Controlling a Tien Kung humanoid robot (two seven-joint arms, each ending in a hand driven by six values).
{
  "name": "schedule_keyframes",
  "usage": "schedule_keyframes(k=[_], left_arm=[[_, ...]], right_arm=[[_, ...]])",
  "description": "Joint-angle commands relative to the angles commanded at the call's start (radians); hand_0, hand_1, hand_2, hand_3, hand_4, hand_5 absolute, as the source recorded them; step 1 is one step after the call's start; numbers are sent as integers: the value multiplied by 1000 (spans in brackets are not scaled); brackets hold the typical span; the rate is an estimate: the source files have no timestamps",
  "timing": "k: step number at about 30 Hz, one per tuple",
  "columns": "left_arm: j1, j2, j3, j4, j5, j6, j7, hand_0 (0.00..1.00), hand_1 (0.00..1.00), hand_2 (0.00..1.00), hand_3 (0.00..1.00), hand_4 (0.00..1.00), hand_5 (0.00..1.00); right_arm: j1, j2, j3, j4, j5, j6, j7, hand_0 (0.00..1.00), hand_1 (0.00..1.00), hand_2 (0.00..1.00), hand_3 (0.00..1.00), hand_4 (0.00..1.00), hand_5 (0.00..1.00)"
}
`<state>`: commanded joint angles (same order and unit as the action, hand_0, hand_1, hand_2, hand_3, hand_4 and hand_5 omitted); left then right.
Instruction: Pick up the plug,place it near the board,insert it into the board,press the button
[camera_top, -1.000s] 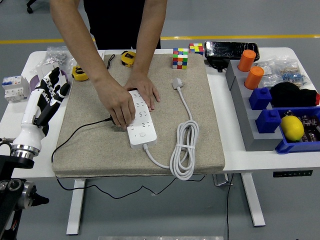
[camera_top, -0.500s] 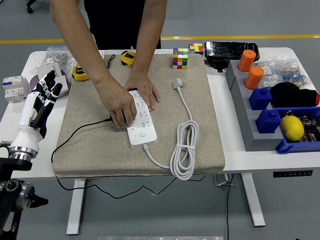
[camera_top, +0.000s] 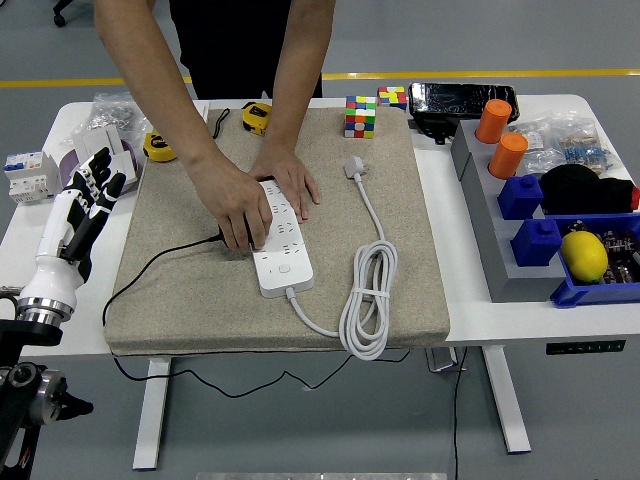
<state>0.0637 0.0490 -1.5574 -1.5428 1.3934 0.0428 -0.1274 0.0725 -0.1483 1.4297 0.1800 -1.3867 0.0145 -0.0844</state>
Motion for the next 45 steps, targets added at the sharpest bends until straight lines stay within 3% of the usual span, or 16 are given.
schedule_keyframes(k=[18, 23, 24, 25, 30, 31, 37, 45], left_arm=[[-3, 3, 2, -2, 11, -5, 6, 998, 998, 998, 974, 998, 780], [-5, 7, 2, -5, 52, -9, 14, 998, 998, 988, 972, 998, 778], [-7, 11, 0, -8, 81, -13, 21, 998, 998, 988, 972, 998, 778], [-8, 17, -2, -13, 126, -17, 31, 998, 987, 951, 964, 998, 700], [-23, 47, 12, -41, 334, -44, 73, 998, 987, 951, 964, 998, 700], [-26, 50, 14, -46, 380, -48, 80, 998, 998, 967, 969, 998, 612], [-45, 66, 33, -75, 630, -59, 107, 998, 998, 974, 969, 998, 592], [-44, 68, 24, -97, 779, -73, 127, 998, 998, 982, 970, 998, 609]], right_arm=[[2, 1, 6, 0, 2, -1, -1, 825, 747, 744, 782, 998, 897], [5, 1, 5, 0, 3, -2, 0, 825, 747, 744, 782, 998, 897], [5, 0, 5, 0, 4, -2, 0, 825, 747, 744, 782, 998, 897], [5, 0, 5, 0, 4, -2, -1, 824, 746, 744, 782, 998, 897], [6, -2, 3, 0, 6, -2, 0, 824, 746, 744, 782, 998, 897], [7, -2, 2, 0, 7, -2, 0, 825, 747, 744, 782, 998, 898], [6, -2, 3, 0, 6, -2, 0, 824, 747, 744, 782, 998, 898], [5, -3, 3, 0, 3, -1, -1, 825, 748, 744, 782, 998, 897]])
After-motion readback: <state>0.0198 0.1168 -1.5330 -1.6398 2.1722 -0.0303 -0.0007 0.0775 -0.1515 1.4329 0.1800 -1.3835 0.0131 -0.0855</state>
